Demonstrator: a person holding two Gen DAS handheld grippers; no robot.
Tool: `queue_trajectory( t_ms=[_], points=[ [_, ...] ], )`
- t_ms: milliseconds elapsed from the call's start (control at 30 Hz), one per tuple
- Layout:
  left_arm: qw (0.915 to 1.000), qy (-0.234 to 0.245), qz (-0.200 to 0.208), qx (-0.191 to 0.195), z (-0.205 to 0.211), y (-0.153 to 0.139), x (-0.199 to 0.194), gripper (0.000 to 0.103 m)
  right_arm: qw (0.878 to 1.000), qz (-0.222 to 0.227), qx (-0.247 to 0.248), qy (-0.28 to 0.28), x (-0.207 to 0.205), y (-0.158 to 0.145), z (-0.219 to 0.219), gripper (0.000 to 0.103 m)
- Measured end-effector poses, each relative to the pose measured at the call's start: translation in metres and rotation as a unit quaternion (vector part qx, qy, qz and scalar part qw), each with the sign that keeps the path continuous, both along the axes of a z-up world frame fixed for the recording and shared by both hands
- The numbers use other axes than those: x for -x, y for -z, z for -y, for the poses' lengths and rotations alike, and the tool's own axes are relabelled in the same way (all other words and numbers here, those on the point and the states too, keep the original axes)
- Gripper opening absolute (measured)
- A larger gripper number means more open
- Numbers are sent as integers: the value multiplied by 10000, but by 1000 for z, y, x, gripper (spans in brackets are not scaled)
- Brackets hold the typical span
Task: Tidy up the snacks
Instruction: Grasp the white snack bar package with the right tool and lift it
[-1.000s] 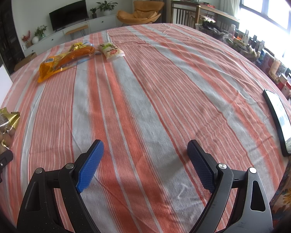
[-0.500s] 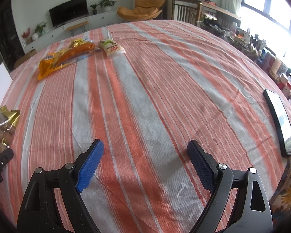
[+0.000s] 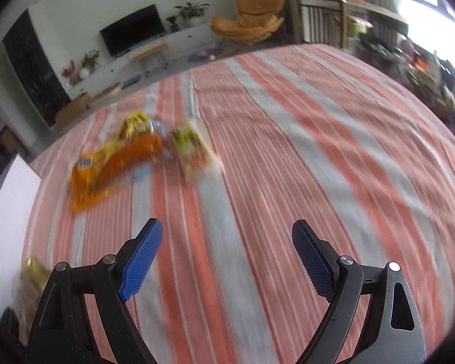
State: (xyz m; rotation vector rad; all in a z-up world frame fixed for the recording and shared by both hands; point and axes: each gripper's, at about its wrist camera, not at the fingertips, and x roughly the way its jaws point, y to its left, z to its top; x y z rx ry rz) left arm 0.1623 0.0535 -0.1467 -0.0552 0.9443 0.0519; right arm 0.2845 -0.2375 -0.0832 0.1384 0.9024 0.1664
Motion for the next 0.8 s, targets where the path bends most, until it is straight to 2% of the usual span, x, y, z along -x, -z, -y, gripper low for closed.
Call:
queue_trajectory(
  t_ms=[100, 267, 300, 333, 367, 500, 633, 800],
  points=[
    [10000, 4, -1, -2, -1, 0, 0, 103, 9990, -218, 253, -286, -46, 8, -21, 87],
    [10000, 8, 3, 1, -1, -1, 2, 103, 9927, -254, 921, -733, -76, 31, -53, 85],
    [10000, 8, 4, 1, -1, -1, 2, 103, 9910, -56, 1061, -818, -74, 32, -59, 71],
    [10000, 7, 3, 0, -1, -1, 2, 103, 9915, 10, 983, -854, -72, 31, -60, 60],
    [10000, 8, 4, 0, -1, -1, 1, 103, 9918, 88, 990, -806, -68, 29, -60, 37],
    [10000, 9, 3, 0, -1, -1, 2, 103, 9946, -102, 764, -692, -44, 26, -56, 35],
    [10000, 10, 4, 0, 0, -1, 2, 103, 9962, -399, 633, -437, 16, 22, -52, 36],
    [10000, 8, 2, -1, 0, -1, 2, 103, 9963, -418, 624, -408, 96, 16, -58, 36]
  ],
)
